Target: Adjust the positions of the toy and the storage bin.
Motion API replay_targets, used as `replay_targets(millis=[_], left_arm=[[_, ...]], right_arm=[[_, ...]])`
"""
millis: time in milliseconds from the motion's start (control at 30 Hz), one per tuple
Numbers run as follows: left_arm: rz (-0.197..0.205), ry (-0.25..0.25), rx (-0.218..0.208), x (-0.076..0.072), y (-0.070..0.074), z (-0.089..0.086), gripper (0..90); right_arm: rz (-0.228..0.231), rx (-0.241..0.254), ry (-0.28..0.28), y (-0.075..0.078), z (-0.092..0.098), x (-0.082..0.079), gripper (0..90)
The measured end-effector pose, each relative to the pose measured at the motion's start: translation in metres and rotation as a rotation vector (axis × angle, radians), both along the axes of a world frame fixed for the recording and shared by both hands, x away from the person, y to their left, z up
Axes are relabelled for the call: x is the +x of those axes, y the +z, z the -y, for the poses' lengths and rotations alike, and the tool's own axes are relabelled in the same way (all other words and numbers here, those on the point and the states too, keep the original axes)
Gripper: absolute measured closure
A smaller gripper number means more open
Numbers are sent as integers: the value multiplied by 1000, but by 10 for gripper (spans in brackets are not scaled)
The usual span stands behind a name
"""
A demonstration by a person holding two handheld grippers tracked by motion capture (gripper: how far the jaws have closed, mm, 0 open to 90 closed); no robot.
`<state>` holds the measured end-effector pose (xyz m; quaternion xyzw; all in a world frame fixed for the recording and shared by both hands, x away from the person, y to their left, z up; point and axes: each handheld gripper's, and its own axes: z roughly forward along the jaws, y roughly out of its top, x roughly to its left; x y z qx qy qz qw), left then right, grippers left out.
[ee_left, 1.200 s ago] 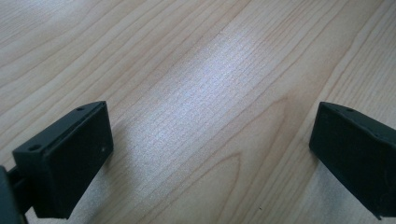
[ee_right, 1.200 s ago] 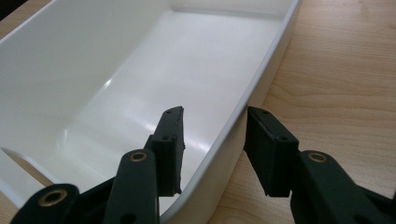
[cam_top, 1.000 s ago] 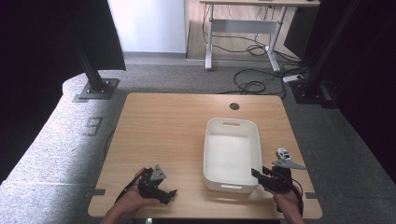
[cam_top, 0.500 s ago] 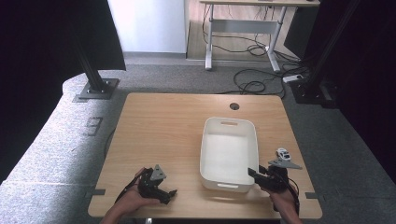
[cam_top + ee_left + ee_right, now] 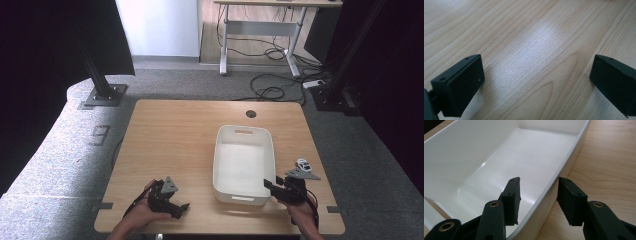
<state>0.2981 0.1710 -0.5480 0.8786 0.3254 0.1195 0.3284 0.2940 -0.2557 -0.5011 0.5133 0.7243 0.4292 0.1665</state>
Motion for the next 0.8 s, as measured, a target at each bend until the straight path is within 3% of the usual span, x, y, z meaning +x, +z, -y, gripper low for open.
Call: replay_targets(millis=[800], left_arm=[[1, 0, -1, 0, 0, 0, 0]], right_arm=[[-6, -12, 7, 1, -19, 5, 527]])
